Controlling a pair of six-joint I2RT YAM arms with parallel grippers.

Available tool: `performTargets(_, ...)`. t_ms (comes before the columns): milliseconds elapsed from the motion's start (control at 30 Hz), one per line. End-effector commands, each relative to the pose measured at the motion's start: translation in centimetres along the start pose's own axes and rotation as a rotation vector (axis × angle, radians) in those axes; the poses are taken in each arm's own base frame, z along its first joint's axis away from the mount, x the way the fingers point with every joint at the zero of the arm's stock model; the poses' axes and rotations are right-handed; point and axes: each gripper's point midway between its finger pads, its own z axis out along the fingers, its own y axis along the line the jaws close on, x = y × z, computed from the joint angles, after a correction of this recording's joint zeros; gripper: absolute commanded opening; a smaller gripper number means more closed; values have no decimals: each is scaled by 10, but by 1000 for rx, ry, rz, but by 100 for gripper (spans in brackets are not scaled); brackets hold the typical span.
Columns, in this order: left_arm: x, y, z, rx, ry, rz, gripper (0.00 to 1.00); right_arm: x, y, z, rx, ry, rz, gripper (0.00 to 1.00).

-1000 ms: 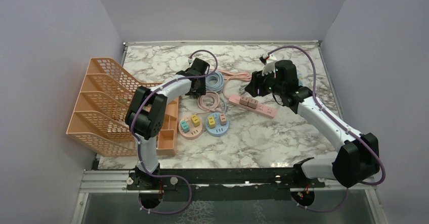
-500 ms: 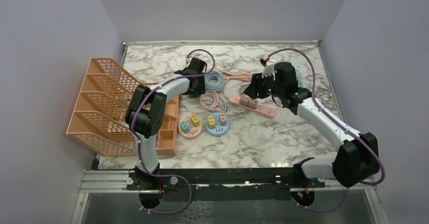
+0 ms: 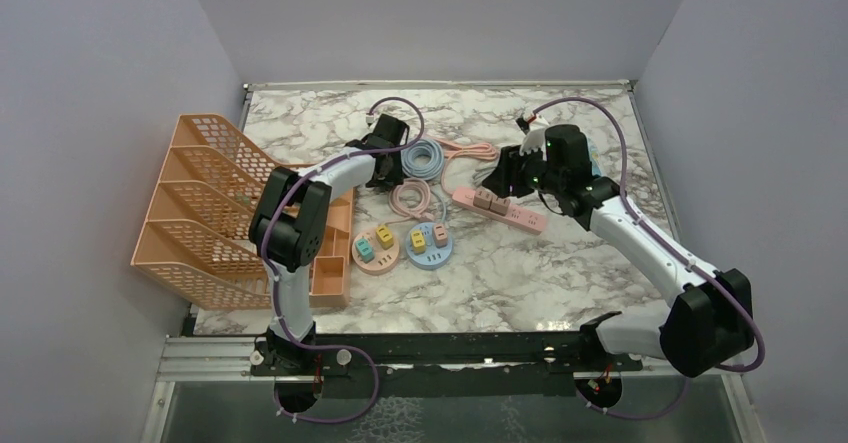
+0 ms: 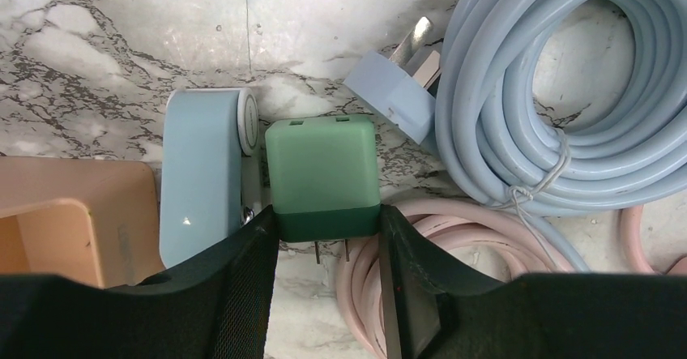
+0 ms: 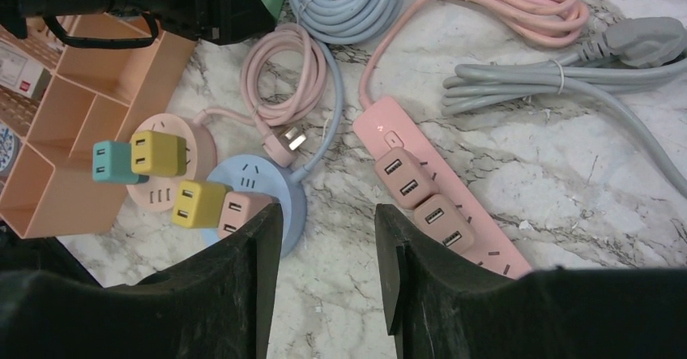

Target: Insert the plug

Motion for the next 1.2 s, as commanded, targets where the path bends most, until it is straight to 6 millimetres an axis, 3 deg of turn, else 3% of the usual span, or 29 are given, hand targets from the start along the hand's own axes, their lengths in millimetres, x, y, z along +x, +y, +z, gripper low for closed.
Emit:
performTargets(0,-16,4,-14,13,-58,-11,34,-5,11,-9,-43,-23,19,45)
performTargets(233,-16,-17,-65,178,-99,16,34,1,19,-6,-68,34,141,45)
performTargets(367,-10,-27,-98,274,-146,47,34,7,36,-4,-141,143,221,45)
performTargets(467,-2,-48,-124,413,-210,135,34,8,49,-5,-219,181,230,46)
performTargets(667,42,-107,-186,747,-380,457,34,13,73,-16,-377,225,198,65)
performTargets(867,69,-135,-231,1008,-512,575,34,30,87,-22,-493,304,244,67)
performTargets(967,78,-143,-242,1059,-552,661,34,41,88,-22,-506,340,275,67)
performTargets(1167,89,-153,-246,1088,-578,763,34,47,92,-21,-534,376,332,61)
